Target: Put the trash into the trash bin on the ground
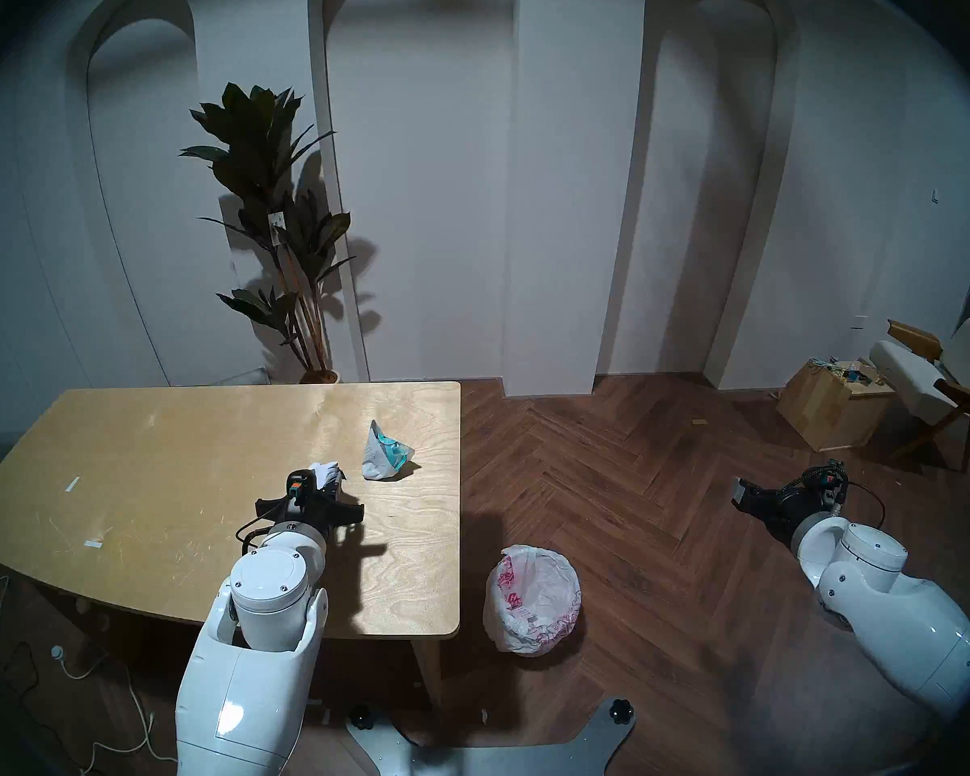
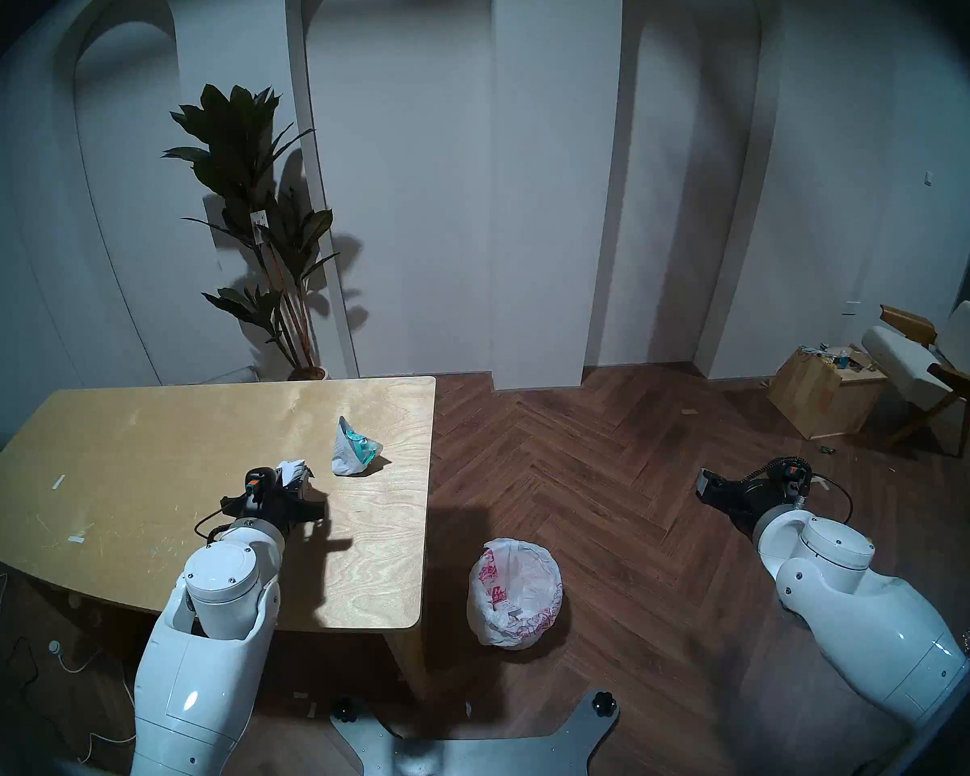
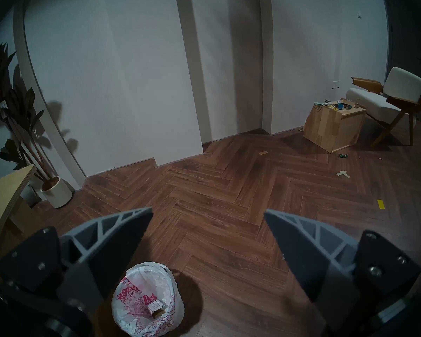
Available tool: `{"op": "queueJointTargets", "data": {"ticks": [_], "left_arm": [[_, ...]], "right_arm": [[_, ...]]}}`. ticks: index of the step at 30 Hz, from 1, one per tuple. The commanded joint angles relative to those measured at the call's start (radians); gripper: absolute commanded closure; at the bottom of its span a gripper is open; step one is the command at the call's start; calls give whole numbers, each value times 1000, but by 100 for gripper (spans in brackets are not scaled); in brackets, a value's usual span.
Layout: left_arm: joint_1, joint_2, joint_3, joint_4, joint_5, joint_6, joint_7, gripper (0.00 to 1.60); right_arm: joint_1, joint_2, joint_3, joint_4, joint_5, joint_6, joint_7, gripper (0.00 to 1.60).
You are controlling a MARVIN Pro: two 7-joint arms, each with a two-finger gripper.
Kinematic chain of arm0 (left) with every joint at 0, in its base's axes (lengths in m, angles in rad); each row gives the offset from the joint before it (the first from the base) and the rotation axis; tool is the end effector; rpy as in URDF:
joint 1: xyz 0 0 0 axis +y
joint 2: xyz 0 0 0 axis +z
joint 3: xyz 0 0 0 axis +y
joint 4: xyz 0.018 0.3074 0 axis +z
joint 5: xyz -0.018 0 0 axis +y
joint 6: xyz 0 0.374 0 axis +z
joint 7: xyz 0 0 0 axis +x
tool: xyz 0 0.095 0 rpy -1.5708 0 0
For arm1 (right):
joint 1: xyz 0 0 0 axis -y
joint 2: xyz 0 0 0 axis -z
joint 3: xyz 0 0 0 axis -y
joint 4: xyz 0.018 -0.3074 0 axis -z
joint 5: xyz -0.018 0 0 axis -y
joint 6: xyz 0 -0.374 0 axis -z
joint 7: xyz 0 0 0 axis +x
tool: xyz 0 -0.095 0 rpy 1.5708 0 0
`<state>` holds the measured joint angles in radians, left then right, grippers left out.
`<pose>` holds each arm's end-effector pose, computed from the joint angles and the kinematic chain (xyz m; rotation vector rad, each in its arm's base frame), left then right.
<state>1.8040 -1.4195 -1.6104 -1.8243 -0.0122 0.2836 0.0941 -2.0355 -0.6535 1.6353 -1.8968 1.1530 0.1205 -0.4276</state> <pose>0.4130 0.0625 -0.3316 -2.3335 0.0411 -1.8055 0.3754 -0.1934 -0.3018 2.5818 -0.4309 1.6960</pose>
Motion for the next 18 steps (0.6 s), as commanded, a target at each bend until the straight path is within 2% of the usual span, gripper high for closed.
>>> {"op": "queueJointTargets", "data": {"ticks": [1,7,11,18], "left_arm": [[-6,8,6,-113,23,-3,14,160],[-35,2,39,-190,25,25,10,160],[-69,-3,100,-236,43,51,8,160],[-145,-40,219,-260,60,91,-2,160]], "right_arm": [[7,5,13,-14,-3,-7,2,0],[8,4,13,-13,-4,-7,4,0],[9,3,12,-13,-5,-6,5,0],[10,3,11,-12,-7,-6,6,0]]}}
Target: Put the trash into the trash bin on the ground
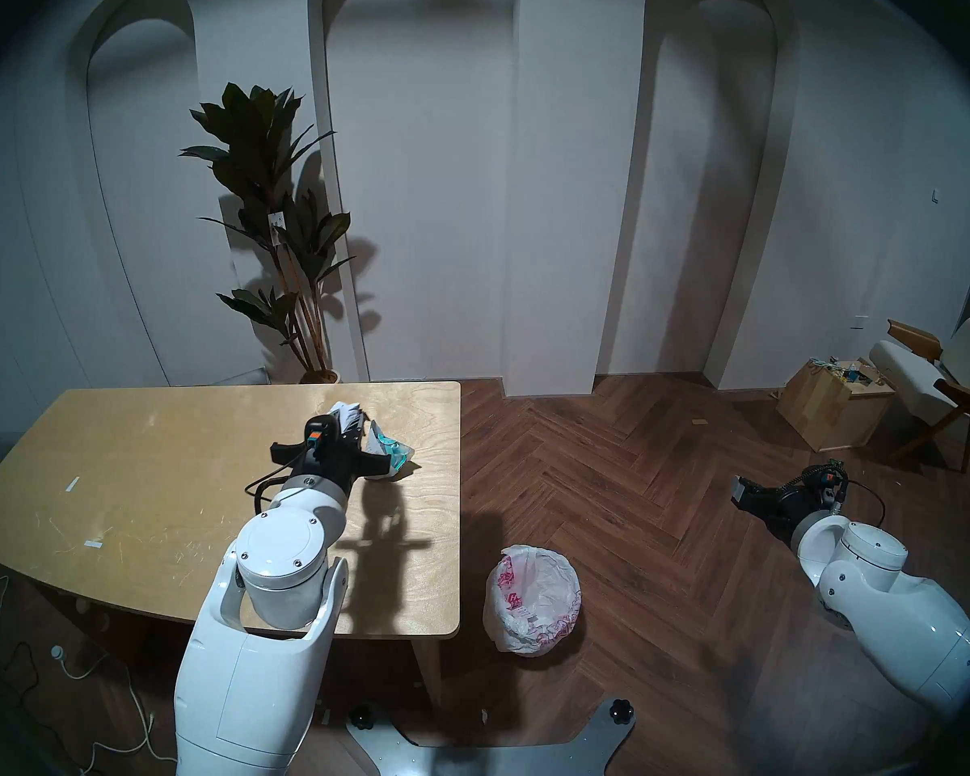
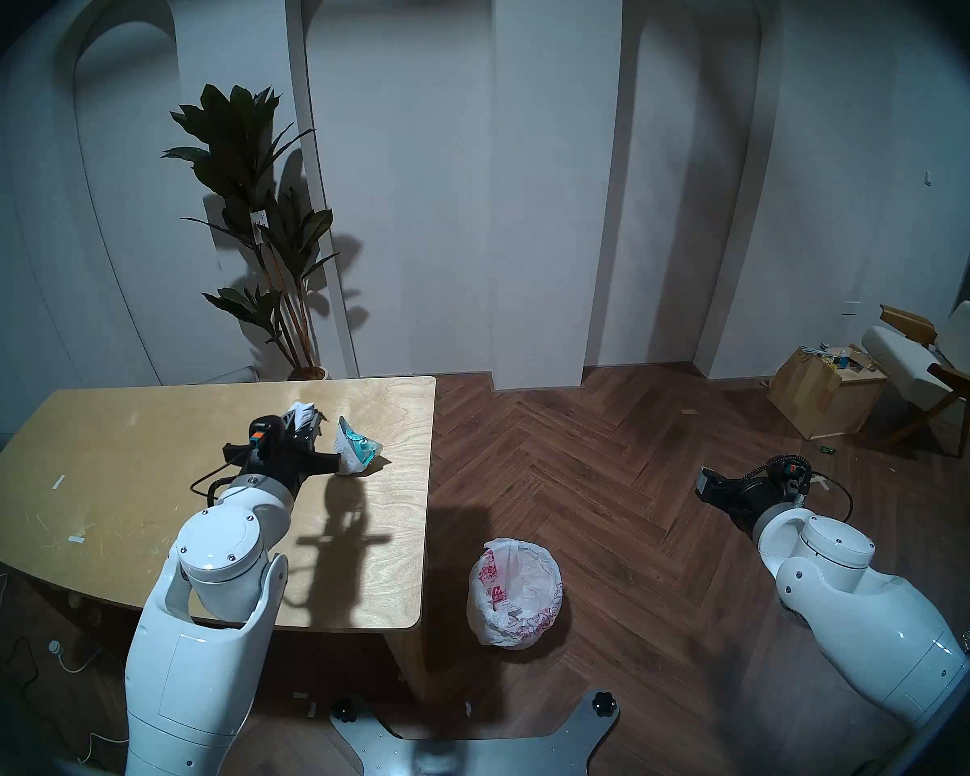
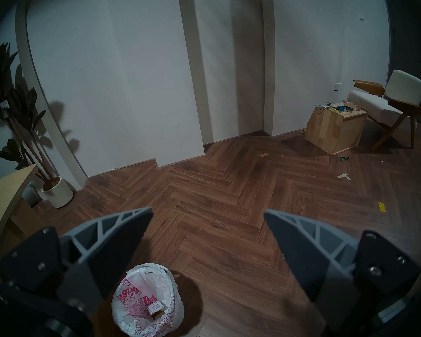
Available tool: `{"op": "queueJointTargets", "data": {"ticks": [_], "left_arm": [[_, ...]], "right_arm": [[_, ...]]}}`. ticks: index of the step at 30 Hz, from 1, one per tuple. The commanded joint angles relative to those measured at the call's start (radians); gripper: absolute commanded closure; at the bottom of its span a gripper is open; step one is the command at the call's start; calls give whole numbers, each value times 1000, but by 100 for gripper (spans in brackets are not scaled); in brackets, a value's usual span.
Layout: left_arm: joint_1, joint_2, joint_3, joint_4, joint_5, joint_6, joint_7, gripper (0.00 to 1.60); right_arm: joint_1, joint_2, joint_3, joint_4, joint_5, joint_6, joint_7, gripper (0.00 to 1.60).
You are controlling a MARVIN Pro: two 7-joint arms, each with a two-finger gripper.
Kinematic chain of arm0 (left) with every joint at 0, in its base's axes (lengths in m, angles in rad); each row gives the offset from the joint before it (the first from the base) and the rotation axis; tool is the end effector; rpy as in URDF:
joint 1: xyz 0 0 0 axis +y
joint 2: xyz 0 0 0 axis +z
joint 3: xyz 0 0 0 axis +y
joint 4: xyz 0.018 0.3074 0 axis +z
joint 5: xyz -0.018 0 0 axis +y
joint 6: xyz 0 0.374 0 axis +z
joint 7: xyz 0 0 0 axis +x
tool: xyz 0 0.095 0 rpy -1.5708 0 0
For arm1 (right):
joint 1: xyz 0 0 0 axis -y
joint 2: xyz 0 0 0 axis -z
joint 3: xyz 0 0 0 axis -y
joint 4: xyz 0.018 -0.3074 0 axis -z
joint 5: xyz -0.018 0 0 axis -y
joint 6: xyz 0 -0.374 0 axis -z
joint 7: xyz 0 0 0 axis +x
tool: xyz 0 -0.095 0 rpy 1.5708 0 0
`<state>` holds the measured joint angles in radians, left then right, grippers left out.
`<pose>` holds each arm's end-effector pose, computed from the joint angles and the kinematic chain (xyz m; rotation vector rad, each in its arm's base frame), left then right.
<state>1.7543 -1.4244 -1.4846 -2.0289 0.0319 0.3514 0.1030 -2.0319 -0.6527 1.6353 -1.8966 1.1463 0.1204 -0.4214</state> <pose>0.4194 -0.0066 -0.2308 -2.2074 0.1714 -2.0533 0.3768 -0.1931 -0.3001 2.5784 -0.4178 1.7057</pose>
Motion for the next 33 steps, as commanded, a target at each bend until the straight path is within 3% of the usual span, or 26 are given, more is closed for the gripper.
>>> {"op": "queueJointTargets", "data": {"ticks": [1,8,14,15,22,32,33], "left_arm": [[-113,-42,112,-50,20,35,-11,160],[-176,-112,203,15,44,64,-18,160],[-259,-160,236,146,49,46,-18,160],[-225,-135,238,131,44,18,-20,160],[-321,-184,253,285,54,-16,-26,160],[-416,-219,296,417,49,-41,-36,160],[-394,-209,301,405,48,-52,-37,160]], "right_arm": [[6,2,11,-12,0,-6,0,0],[6,2,12,-12,-1,-6,0,0],[7,1,12,-11,-2,-6,1,0],[7,1,11,-11,-2,-5,1,0],[8,1,10,-10,-3,-5,3,0],[9,1,9,-8,-4,-4,4,0],[9,1,9,-8,-4,-4,4,0]]}}
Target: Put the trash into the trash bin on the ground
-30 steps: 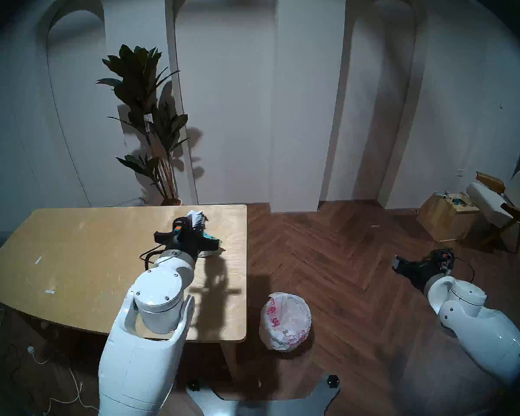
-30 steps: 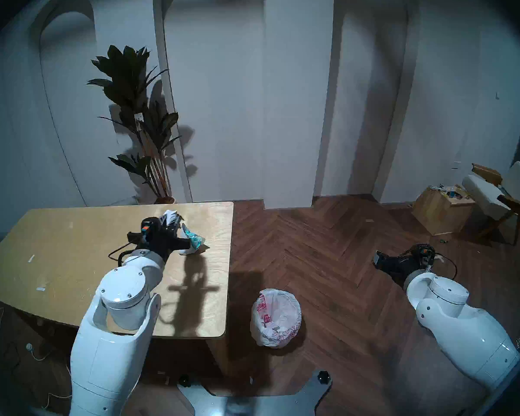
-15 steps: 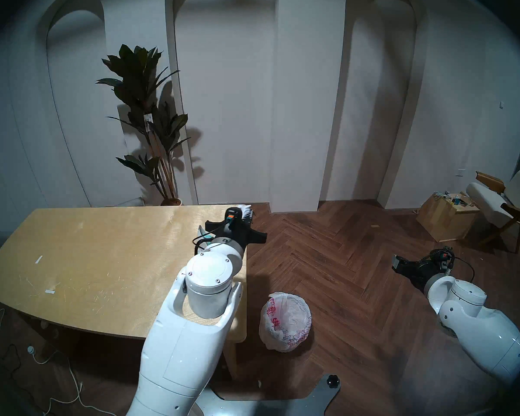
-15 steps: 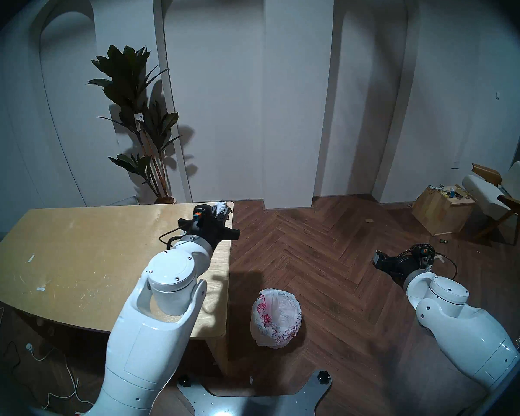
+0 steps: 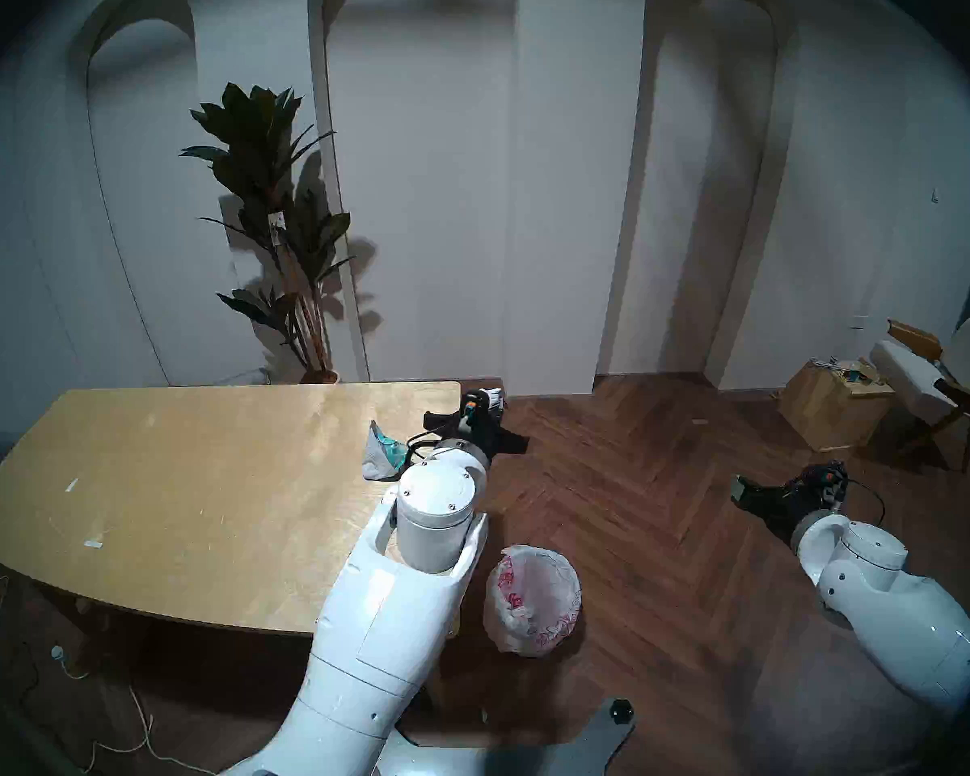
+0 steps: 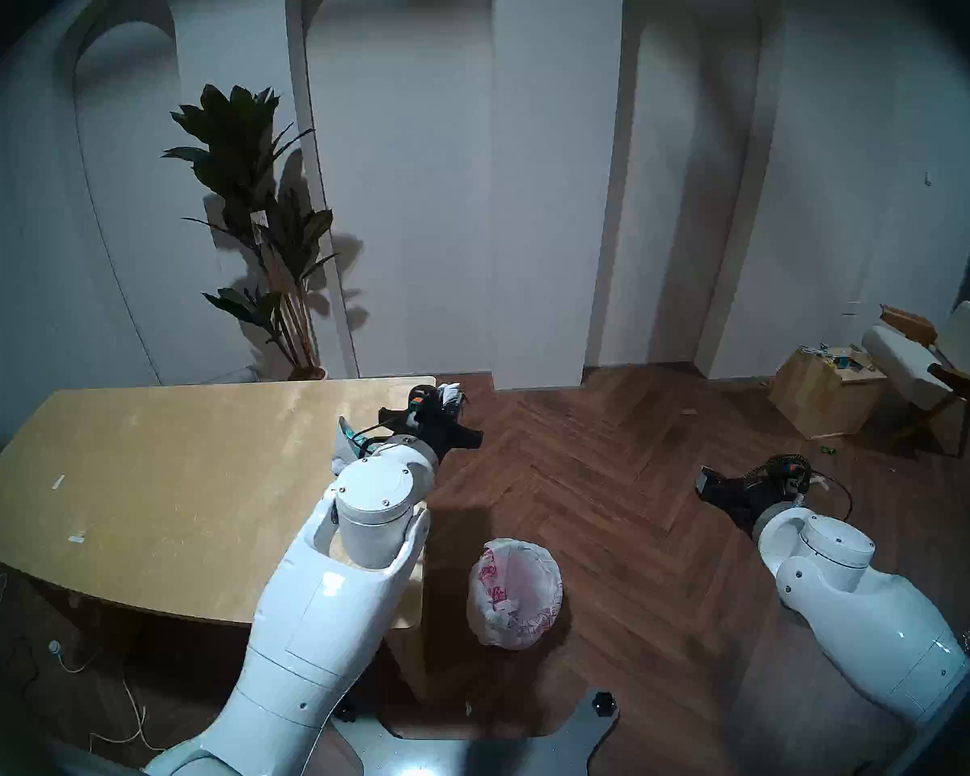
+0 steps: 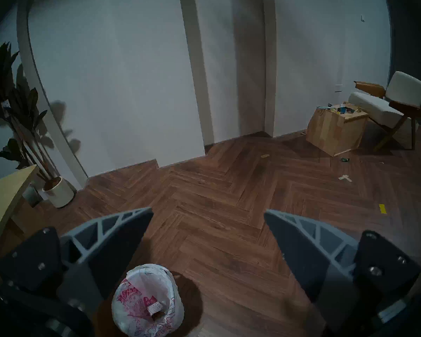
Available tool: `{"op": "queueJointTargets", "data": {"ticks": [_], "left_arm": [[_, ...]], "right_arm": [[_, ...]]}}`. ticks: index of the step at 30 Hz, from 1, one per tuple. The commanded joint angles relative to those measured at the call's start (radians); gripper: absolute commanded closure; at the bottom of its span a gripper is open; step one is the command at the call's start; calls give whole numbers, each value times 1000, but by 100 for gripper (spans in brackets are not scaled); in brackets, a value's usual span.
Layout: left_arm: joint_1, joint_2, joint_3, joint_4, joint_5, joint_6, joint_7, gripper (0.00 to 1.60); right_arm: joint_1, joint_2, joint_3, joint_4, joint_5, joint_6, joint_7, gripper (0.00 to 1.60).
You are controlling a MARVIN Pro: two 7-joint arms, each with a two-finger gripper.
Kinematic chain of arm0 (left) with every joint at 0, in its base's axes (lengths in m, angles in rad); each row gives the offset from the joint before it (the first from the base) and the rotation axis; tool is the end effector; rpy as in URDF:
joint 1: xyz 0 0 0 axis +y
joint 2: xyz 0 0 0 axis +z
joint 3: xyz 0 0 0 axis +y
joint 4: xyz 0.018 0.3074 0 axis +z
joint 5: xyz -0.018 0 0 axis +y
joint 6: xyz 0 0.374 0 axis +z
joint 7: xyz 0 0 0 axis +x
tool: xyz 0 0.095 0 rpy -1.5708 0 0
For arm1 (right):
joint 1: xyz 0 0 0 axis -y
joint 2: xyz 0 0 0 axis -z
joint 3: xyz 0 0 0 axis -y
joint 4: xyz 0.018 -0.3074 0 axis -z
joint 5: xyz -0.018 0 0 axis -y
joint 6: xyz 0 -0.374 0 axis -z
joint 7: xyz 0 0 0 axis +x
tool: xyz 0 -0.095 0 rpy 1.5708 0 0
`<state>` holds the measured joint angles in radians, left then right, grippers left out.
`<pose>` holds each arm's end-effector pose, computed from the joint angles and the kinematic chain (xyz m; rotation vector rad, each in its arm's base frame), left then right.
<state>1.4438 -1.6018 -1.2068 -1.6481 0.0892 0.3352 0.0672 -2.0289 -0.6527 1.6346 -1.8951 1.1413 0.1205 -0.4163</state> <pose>0.4916 -0.1736 -0.2545 2.2360 -0.4285 2.0145 0.3777 -0.1931 -0.2994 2.5768 -0.4088 1.7114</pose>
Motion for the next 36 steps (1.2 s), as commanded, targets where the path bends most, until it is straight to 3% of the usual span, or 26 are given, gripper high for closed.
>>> {"op": "queueJointTargets", "data": {"ticks": [1,6,7,8,11,19,21,36], "left_arm": [[-118,-46,31,65,-8,-31,-1,160],[-163,-65,57,153,-20,-46,-4,160],[-144,-57,63,147,-21,-58,-4,160],[-186,-76,66,196,-25,-52,-4,160],[-177,-73,79,220,-37,-75,-5,160],[-279,-132,111,409,-68,-107,-2,160],[-266,-127,119,412,-75,-126,-2,160],[-411,-239,111,718,-111,-183,31,160]], "right_arm": [[7,1,9,-9,1,-5,-1,0],[7,1,9,-9,0,-4,0,0],[7,1,9,-9,0,-4,0,0],[7,1,9,-9,0,-4,0,0],[7,1,9,-8,-1,-4,0,0],[8,1,8,-8,-2,-4,1,0],[8,1,8,-7,-2,-4,2,0],[9,1,7,-6,-3,-4,3,0]]}}
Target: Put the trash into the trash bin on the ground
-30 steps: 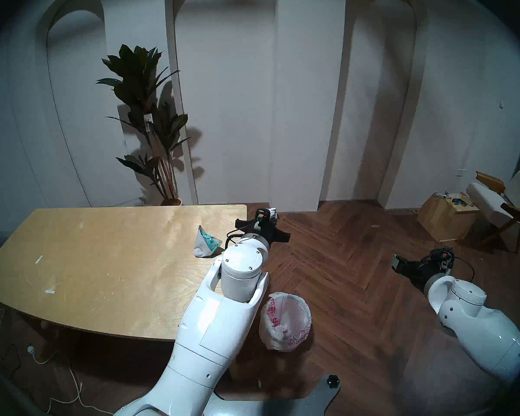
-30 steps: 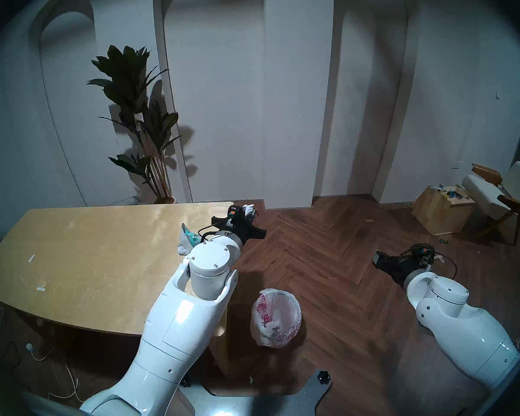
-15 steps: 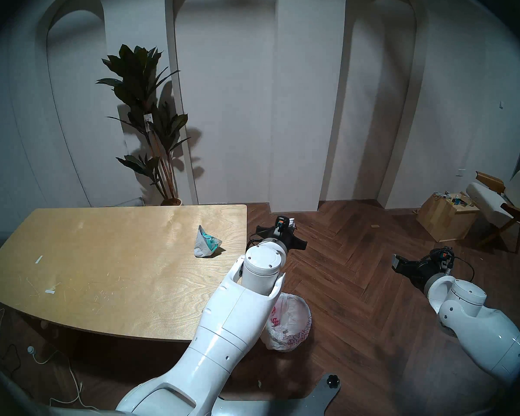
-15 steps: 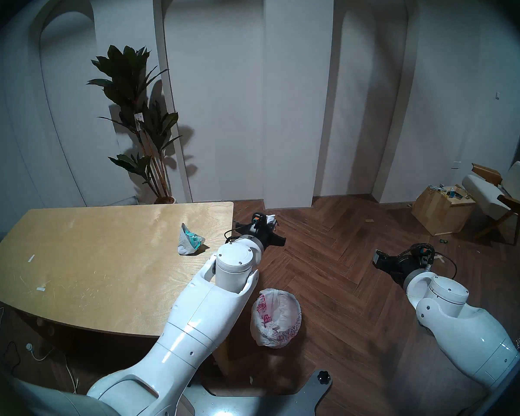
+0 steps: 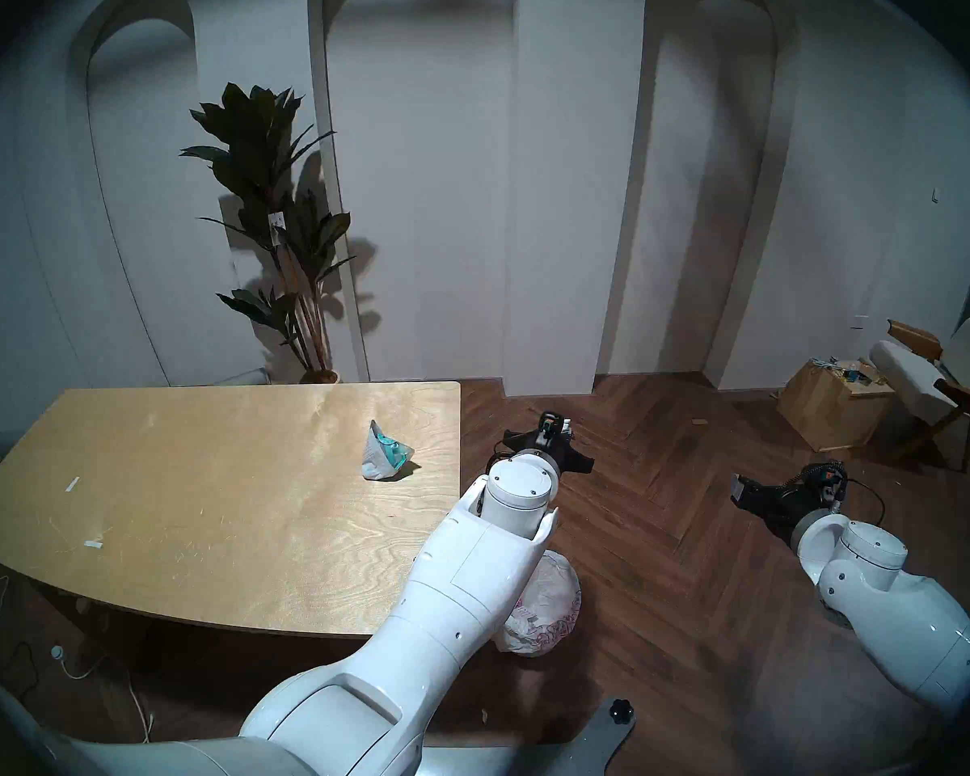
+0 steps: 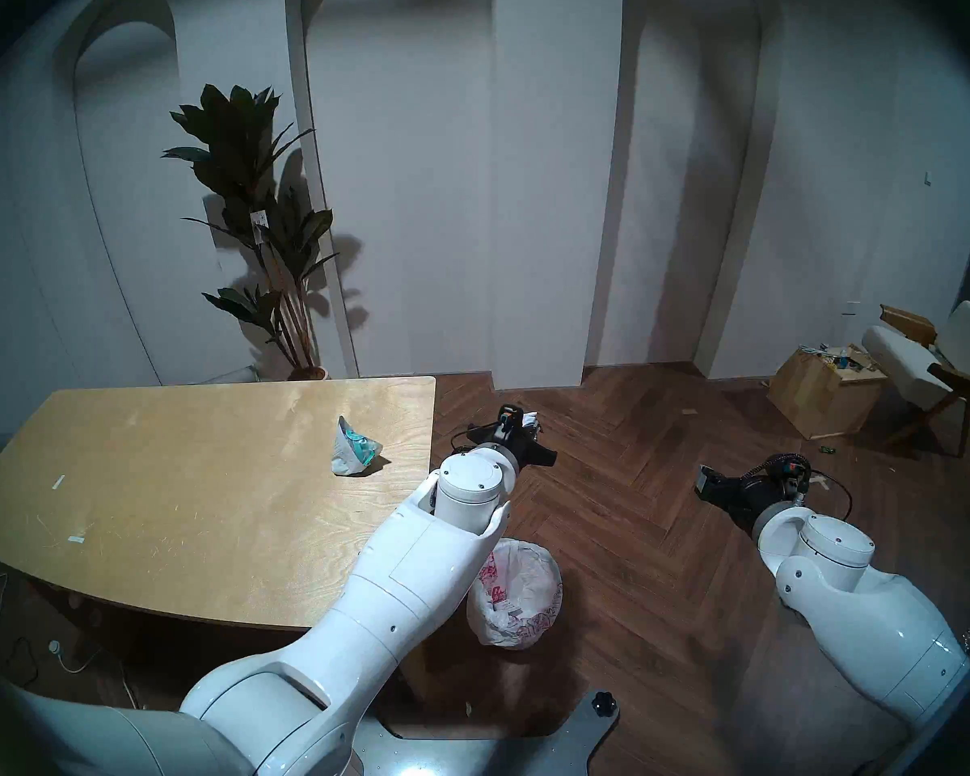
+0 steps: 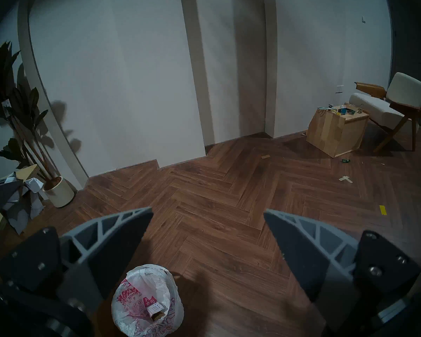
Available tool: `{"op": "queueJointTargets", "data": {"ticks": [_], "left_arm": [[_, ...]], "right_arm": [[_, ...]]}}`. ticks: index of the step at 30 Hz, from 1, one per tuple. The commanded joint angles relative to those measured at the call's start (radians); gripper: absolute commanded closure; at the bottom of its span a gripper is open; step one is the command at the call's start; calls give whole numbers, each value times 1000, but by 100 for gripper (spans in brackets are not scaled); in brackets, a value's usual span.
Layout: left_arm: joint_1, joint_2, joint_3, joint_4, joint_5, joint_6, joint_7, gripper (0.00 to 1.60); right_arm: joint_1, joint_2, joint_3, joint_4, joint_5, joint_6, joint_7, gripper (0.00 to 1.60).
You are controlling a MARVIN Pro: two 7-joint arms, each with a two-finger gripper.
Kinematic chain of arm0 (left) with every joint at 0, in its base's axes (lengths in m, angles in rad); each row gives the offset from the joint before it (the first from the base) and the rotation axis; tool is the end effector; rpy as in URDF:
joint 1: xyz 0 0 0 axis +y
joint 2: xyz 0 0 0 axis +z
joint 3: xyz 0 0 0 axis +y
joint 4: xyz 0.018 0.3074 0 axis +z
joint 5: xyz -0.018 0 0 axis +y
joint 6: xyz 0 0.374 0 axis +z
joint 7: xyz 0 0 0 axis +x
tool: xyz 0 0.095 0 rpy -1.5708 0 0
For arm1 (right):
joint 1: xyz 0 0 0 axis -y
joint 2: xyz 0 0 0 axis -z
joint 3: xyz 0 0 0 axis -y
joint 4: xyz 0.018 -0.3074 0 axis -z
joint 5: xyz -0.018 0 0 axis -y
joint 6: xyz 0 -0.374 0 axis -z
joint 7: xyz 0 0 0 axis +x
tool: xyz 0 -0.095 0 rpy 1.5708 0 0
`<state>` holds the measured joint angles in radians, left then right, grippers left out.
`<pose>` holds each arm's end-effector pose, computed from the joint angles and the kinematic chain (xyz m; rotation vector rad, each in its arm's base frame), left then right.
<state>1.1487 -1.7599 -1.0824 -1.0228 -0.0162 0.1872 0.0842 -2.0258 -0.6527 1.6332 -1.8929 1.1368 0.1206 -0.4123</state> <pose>0.5439 -0.2860 -0.3444 2.2737 -0.5480 1.7422 0.3785 -0.1932 -0.2992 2.5752 -0.4014 1.7150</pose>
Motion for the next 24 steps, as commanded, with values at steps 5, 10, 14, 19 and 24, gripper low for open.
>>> {"op": "queueJointTargets", "data": {"ticks": [5,10,14,19,24], "left_arm": [[-145,-101,-34,173,-21,-58,25,160],[-188,-127,-47,263,-36,-80,35,160],[-216,-147,-55,325,-47,-97,44,160],[-249,-166,-61,394,-57,-123,51,160],[-279,-179,-68,453,-68,-150,52,160]], "right_arm": [[6,1,8,-8,1,-4,0,0],[6,1,8,-8,0,-4,0,0],[6,1,8,-8,0,-4,0,0],[7,0,8,-7,0,-4,1,0],[7,0,8,-7,0,-4,1,0]]}}
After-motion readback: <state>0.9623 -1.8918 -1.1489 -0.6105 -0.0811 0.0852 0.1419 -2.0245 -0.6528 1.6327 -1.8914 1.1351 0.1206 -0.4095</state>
